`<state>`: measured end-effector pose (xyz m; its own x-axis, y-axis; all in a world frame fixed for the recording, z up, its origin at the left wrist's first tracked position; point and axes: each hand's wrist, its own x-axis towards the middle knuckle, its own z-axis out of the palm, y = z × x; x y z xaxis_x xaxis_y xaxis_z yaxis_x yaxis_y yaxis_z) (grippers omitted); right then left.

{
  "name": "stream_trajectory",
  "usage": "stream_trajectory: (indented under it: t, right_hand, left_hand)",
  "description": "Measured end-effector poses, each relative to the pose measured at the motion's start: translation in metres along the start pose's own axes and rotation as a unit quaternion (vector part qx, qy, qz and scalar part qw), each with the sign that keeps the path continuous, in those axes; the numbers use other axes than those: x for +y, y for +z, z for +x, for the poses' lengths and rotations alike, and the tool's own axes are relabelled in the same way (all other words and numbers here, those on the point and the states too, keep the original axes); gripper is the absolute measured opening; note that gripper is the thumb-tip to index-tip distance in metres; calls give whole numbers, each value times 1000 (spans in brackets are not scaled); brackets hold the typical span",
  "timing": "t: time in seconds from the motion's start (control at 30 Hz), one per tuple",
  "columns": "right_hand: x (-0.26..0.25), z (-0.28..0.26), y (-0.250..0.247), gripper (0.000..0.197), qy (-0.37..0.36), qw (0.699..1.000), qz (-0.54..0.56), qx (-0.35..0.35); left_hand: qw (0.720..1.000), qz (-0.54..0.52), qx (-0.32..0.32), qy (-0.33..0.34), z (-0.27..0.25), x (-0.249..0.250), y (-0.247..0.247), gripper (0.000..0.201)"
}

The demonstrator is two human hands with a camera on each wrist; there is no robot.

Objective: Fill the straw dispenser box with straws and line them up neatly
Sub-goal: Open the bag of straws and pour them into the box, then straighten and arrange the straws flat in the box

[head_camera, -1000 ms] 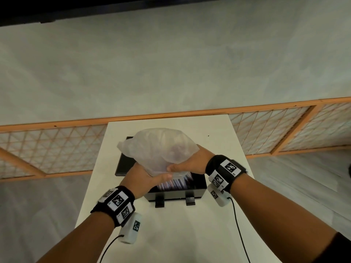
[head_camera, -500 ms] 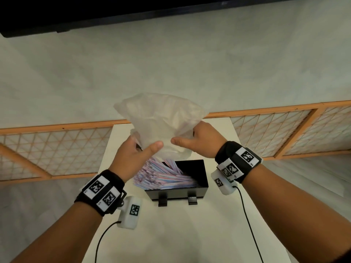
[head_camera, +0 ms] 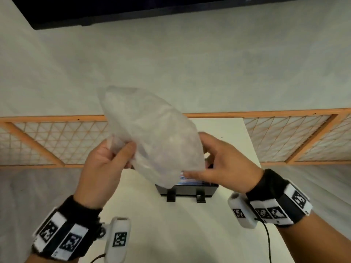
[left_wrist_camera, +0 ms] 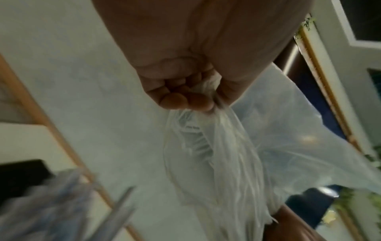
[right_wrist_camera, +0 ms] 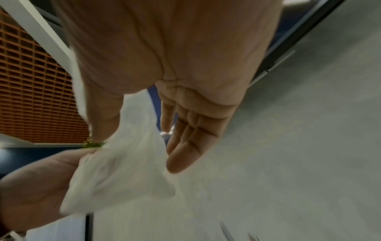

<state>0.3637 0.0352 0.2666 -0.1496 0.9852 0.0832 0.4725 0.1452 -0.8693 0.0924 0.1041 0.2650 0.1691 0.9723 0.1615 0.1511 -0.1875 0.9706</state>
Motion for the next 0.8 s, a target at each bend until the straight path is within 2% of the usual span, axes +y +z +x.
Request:
stream_trajectory:
  t: [0.07,0.13,0.2,0.27,0.4,0.53,0.7,0.8]
  right_hand:
    - [29,-24,20,64,55,997,17,-47]
    - [61,-48,39,55,119,990,1,-69]
    - [90,-71,56,51,173,980,-31,-95]
    - [111,-91,73,48,223,964,-59,-130]
    - [137,-118,104,47,302,930,-119,-174]
    - [147,-130,129,53,336,909,-146,-199]
    - [138,-128,158,46,346,906,-145,-196]
    - [133,-127,171,46,345,906,-155,-191]
  left_hand:
    - [996,76,14,-35,-27,-23,-21,34]
    - [988,106,35,-107,-53,-58,-42,45]
    - [973,126,64,-180,-75,-100,-60,30]
    - [950,163,60,-260,-95,-144,-74,19]
    - [922,141,12,-362,-115,-198,-74,23]
    - [909,119,-17,-399,-102,-221,-64,26]
    - [914,127,-31,-384,-62,-240,-56,28]
    - [913,163,-41,-371,-43,-243,-51,45]
